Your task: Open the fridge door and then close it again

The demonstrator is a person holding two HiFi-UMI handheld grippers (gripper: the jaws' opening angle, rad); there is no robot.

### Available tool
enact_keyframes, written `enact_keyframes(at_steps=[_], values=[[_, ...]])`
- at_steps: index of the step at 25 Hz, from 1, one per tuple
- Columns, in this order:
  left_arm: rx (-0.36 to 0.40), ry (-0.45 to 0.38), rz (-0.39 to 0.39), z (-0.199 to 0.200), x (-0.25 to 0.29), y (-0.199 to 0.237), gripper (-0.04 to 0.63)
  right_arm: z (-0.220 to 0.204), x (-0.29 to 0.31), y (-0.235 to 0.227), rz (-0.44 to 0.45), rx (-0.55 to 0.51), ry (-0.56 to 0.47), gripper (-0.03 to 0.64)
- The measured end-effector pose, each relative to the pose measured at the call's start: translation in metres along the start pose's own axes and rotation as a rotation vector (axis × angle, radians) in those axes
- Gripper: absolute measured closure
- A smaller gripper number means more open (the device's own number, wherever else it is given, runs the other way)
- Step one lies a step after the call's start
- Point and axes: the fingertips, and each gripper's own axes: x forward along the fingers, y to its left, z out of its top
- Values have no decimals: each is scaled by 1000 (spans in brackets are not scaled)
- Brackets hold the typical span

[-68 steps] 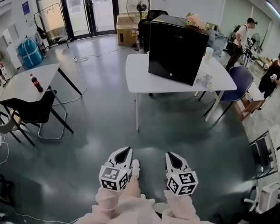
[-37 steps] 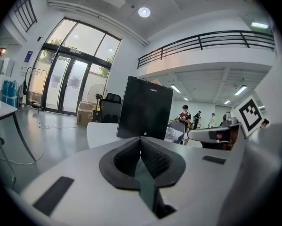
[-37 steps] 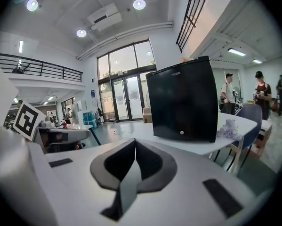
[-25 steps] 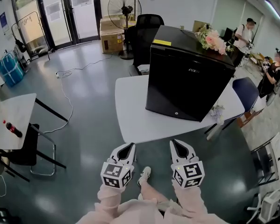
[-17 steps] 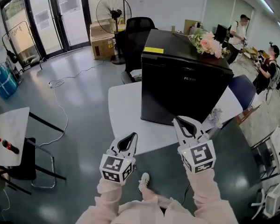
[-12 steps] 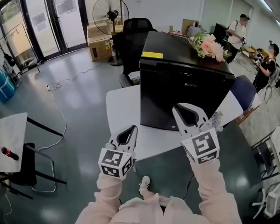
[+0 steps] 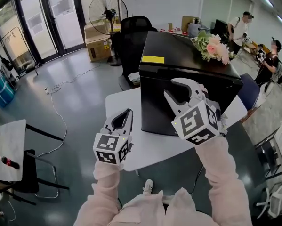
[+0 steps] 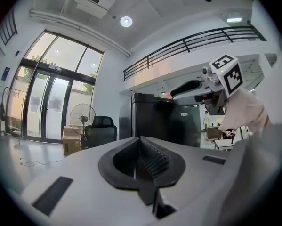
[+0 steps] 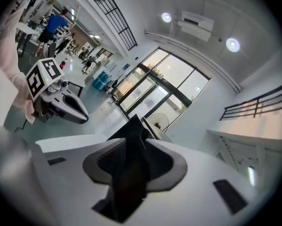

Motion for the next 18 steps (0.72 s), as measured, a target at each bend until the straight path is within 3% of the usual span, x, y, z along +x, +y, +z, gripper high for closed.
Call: enact_keyframes(at_steps=[5, 10, 18], values=[[-17, -13, 9, 7, 12, 12, 583, -6, 28, -3, 74, -75, 136, 462], [-29, -6, 23, 3, 17, 21, 583, -16, 47, -6, 53, -133, 253, 476], [-28, 5, 32, -2, 17, 26, 583, -16, 50, -2, 99, -177, 336, 489]])
